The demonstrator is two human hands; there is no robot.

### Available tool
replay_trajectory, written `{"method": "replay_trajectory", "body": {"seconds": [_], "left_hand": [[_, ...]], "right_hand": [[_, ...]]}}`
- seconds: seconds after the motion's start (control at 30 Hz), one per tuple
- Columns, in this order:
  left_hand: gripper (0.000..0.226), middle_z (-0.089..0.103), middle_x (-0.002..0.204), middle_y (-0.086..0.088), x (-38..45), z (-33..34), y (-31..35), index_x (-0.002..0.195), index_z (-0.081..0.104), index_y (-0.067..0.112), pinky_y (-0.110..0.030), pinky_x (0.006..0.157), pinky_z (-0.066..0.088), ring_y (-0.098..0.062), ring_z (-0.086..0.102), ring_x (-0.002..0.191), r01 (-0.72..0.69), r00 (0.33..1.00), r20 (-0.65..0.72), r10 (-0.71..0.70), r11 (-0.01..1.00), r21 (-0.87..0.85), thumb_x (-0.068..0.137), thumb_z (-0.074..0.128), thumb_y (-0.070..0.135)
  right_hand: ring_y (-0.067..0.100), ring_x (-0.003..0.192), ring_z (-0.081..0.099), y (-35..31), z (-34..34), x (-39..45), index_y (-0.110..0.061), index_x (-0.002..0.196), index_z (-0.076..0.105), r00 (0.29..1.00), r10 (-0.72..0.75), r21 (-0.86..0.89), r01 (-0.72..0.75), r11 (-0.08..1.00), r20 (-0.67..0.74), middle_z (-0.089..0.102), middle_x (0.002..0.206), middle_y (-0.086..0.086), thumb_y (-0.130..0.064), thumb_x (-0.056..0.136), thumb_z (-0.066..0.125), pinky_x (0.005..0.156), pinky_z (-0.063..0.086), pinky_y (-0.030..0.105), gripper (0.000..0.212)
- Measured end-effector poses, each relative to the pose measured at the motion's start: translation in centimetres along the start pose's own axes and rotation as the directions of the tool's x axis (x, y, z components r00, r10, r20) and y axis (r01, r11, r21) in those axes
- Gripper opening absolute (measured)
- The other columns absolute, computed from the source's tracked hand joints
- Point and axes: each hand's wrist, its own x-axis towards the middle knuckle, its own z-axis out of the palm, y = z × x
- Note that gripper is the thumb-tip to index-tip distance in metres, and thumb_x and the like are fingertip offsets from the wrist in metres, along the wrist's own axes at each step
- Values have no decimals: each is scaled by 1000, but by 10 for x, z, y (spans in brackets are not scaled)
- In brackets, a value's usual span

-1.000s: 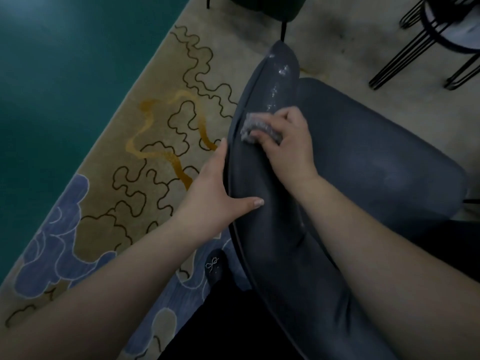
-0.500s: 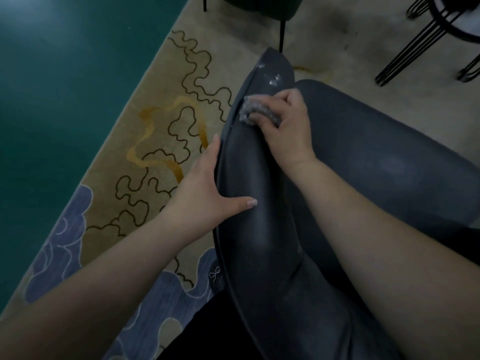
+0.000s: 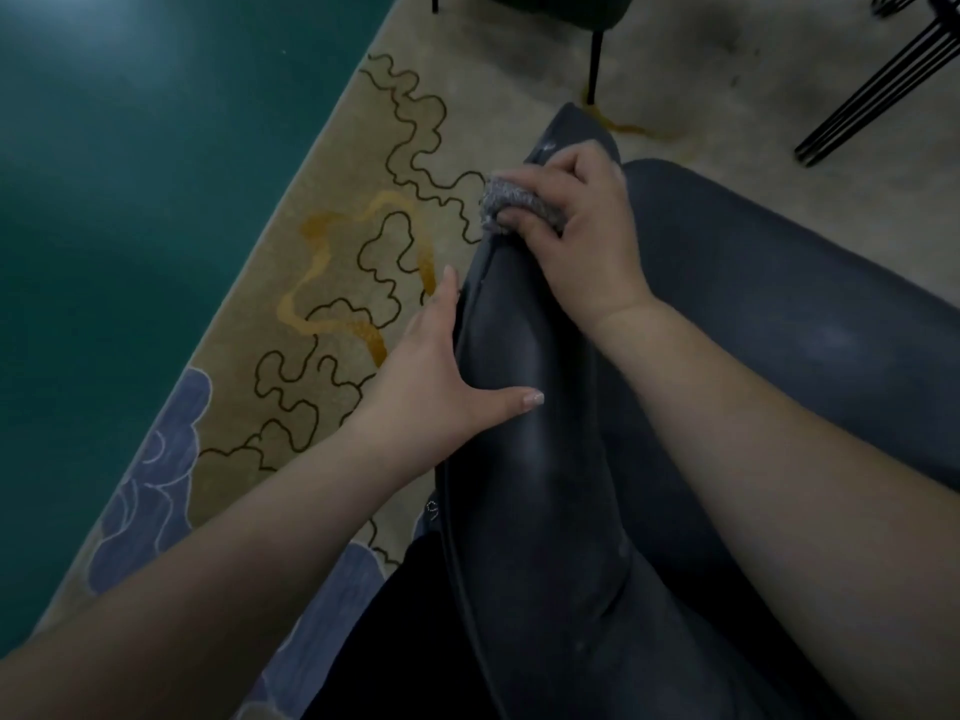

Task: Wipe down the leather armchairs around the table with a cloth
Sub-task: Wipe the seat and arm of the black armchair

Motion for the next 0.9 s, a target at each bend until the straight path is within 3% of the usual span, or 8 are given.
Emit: {"method": "replay_trajectory", "body": {"seconds": [0.13,0.27,0.43,0.5,0.57,0.67,0.73,0.9], "left_hand": [[126,32,154,6,11,-2,5,155,6,29,-34,114,34,-9,33,139,-14,1000,26,16,998,-61,58,84,51],[124,34,153,7,17,-2,6,155,9,28,-35,113,35,-8,33,139,-34,999,27,36,997,-63,60,86,47],[128,19,159,10,30,-2,11,155,1,27,-25,115,23,-4,21,142,-47,999,5,47,999,-19,61,83,51],[126,20,159,8,38,-1,17,155,2,25,-22,114,22,-4,21,142,-65,998,-6,65,998,-26,62,83,50],[121,27,157,5,49,0,23,155,7,23,-30,116,29,-7,27,141,-88,996,-16,88,996,-11,64,83,47],[115,40,149,4,64,7,30,153,16,23,-35,109,40,-9,39,135,-76,994,-80,76,997,4,63,82,49],[114,41,148,5,67,13,31,152,18,26,-31,106,41,-9,43,132,-51,990,-135,50,999,1,62,81,53],[115,34,152,12,65,19,26,152,11,34,-19,95,32,-6,39,133,-21,983,-181,19,1000,-8,63,78,62]], "right_hand": [[23,91,45,-6,-3,-30,-22,113,68,997,-72,4,72,997,5,43,94,1,-16,82,69,87,30,13,32],[21,89,43,2,-4,-27,-21,112,69,990,-132,-25,134,991,42,50,93,8,-17,82,70,86,28,10,30],[16,96,43,18,2,19,-23,113,68,991,69,22,-67,997,-119,49,96,8,-22,84,66,91,31,13,29],[21,96,47,16,2,9,-22,114,68,986,87,62,-79,995,-143,46,96,4,-19,83,67,93,38,23,31],[23,96,49,15,1,-6,-20,114,68,991,53,97,-41,994,-123,44,96,2,-17,82,68,92,41,28,32],[21,93,47,22,-2,-4,-20,111,69,996,-31,75,38,996,-89,45,94,1,-19,82,70,91,37,21,30],[18,92,44,31,-2,18,-20,110,70,996,-39,29,42,999,-80,47,92,4,-21,82,69,89,33,16,28],[18,98,52,51,-6,58,-21,114,68,968,226,200,-202,959,-107,43,97,-2,-19,85,66,91,37,12,29]]}}
